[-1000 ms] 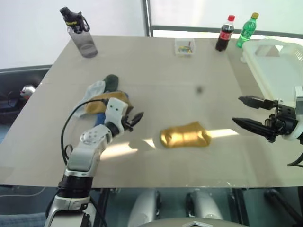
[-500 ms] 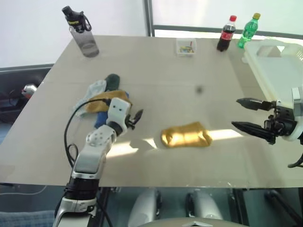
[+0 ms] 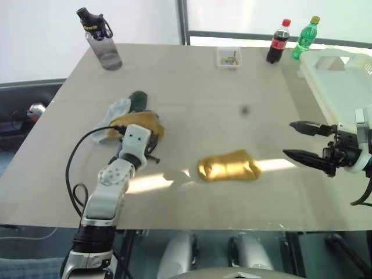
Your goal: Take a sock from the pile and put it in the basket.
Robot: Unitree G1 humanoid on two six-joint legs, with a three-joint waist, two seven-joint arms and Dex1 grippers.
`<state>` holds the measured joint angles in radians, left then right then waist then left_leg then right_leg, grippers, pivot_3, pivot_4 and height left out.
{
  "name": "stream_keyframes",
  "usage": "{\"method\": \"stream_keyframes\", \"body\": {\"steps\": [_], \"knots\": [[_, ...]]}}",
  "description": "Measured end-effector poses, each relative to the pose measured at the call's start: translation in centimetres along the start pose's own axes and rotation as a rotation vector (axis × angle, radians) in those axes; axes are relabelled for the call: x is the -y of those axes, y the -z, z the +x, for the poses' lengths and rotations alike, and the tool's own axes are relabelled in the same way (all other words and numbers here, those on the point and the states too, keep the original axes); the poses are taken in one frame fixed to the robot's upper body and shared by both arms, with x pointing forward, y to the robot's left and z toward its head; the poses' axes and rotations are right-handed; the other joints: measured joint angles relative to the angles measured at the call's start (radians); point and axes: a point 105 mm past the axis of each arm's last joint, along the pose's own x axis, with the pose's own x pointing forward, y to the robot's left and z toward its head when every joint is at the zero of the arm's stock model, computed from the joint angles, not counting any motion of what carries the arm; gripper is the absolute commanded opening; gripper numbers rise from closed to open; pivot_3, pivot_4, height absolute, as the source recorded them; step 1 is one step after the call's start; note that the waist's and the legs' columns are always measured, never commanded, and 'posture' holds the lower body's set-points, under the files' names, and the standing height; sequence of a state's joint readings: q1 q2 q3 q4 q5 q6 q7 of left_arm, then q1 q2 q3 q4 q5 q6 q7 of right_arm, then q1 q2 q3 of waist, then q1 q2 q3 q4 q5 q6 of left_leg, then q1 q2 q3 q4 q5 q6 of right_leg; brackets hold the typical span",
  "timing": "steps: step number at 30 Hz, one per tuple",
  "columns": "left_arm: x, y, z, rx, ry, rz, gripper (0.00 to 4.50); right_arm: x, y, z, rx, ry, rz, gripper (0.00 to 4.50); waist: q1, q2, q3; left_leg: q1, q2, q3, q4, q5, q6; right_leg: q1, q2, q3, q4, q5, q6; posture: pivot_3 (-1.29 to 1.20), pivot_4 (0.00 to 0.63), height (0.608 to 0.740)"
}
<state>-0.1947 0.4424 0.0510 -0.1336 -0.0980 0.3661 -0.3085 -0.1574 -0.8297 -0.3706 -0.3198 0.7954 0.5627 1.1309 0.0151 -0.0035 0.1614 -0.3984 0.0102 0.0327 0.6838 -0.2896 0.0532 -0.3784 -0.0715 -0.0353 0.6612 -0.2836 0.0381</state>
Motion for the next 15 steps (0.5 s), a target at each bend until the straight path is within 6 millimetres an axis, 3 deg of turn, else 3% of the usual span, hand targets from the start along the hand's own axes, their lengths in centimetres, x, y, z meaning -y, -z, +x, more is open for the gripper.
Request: {"method": "stream_keyframes", "body": {"steps": [10,15], "knots": [[0.0,-0.1,0.1,0.005,0.001,-0.003,0.12,0.1,0.0,0.0,0.004,0.007,-0.003,4.33,0.0,0.0,0.0,0.0,0.0,0.0,0.0,0.0,0.0,0.0,0.0,0.0,0.0,0.0,0.0,0.0,0.15,0.74],[0.9,-2.0,0.8,0.072,0.03,-0.046,0.12,0.1,0.0,0.0,0.013,0.01,-0.011,4.33,0.002,0.0,0.0,0.0,0.0,0.0,0.001,0.0,0.0,0.0,0.0,0.0,0.0,0.0,0.0,0.0,0.15,0.74]]}}
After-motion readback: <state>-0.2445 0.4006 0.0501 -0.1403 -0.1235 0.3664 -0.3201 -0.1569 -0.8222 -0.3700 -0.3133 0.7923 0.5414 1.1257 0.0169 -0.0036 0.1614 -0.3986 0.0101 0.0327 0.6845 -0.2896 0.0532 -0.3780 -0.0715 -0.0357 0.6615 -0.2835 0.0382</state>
